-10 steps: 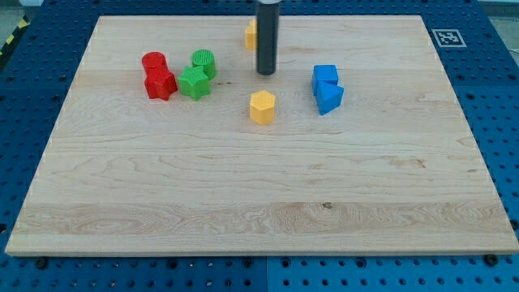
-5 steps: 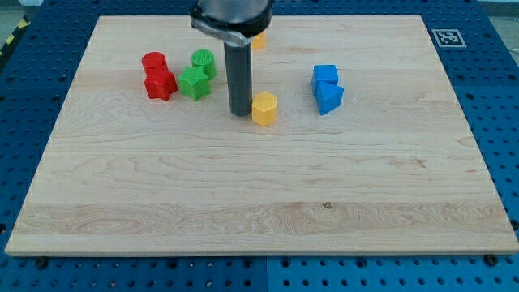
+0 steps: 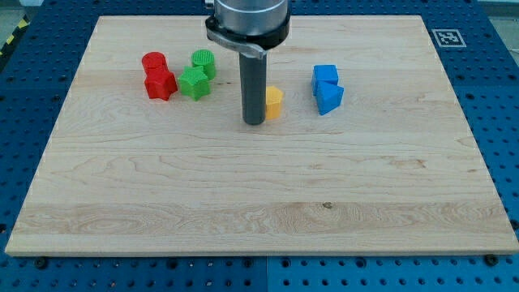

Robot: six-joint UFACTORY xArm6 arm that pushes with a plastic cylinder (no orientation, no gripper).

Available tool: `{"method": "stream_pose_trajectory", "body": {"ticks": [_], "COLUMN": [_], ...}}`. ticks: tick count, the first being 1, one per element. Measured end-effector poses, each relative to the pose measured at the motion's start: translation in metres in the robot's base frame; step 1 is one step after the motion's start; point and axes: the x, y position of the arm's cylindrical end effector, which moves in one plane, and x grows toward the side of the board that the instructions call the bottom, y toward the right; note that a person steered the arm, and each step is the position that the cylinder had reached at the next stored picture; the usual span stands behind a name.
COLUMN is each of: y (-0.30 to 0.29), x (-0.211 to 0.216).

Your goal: Push the yellow blocks into the blue blocks

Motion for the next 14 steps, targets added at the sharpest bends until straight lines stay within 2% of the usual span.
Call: {"method": "stream_pose_trajectory", "body": {"ticks": [2, 5, 8, 9, 11, 12, 13, 14], "y": [0.001, -0.007, 0.046, 0.035, -0.021, -0.089, -0.114, -0.093], "x": [-0.047, -0.035, -0.033, -0.043, -0.140, -0.158, -0.199, -0.234]}}
